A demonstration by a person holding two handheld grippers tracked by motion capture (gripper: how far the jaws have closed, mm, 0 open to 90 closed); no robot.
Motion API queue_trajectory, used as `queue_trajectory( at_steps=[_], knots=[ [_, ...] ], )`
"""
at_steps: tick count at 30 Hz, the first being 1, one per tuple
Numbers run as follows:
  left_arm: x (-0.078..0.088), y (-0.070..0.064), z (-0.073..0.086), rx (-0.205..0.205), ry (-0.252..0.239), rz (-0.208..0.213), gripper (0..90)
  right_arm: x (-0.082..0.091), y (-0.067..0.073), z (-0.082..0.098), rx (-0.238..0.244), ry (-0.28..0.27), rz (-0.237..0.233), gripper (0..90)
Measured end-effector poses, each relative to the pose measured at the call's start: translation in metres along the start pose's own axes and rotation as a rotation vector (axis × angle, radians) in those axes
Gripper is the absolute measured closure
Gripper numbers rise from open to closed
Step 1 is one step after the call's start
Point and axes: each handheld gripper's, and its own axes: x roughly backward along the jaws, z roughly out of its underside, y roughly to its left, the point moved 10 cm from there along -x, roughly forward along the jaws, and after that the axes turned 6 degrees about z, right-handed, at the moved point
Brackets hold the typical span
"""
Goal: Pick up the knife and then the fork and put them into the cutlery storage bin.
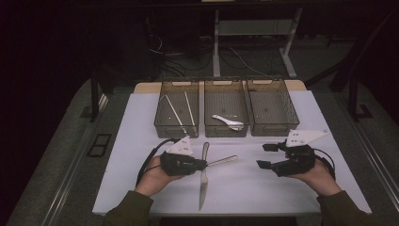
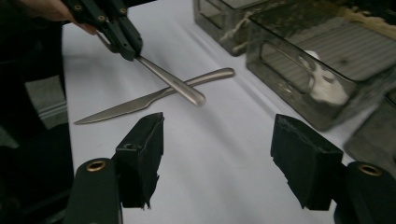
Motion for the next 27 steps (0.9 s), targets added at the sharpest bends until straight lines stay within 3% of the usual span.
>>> queue_trajectory(
  at_steps=[11, 18, 22, 27],
  knots=[
    [-0.034, -0.013, -0.029, -0.107, 0.029, 0.154, 84.3, -0.029, 0.025, -0.012, 0.103, 0.077, -0.135, 35.4],
    [-0.038, -0.017, -0.031, -0.132, 0.047, 0.187, 84.3, -0.045, 0.040, -0.004, 0.219, 0.157, -0.212, 42.5],
    [-0.038, -0.018, -0.031, -0.151, 0.053, 0.195, 84.3, -0.054, 0.046, 0.003, 0.278, 0.201, -0.223, 50.0],
    [-0.040, -0.024, -0.030, -0.144, 0.068, 0.214, 84.3, -0.069, 0.055, 0.007, 0.337, 0.254, -0.232, 59.9]
  ],
)
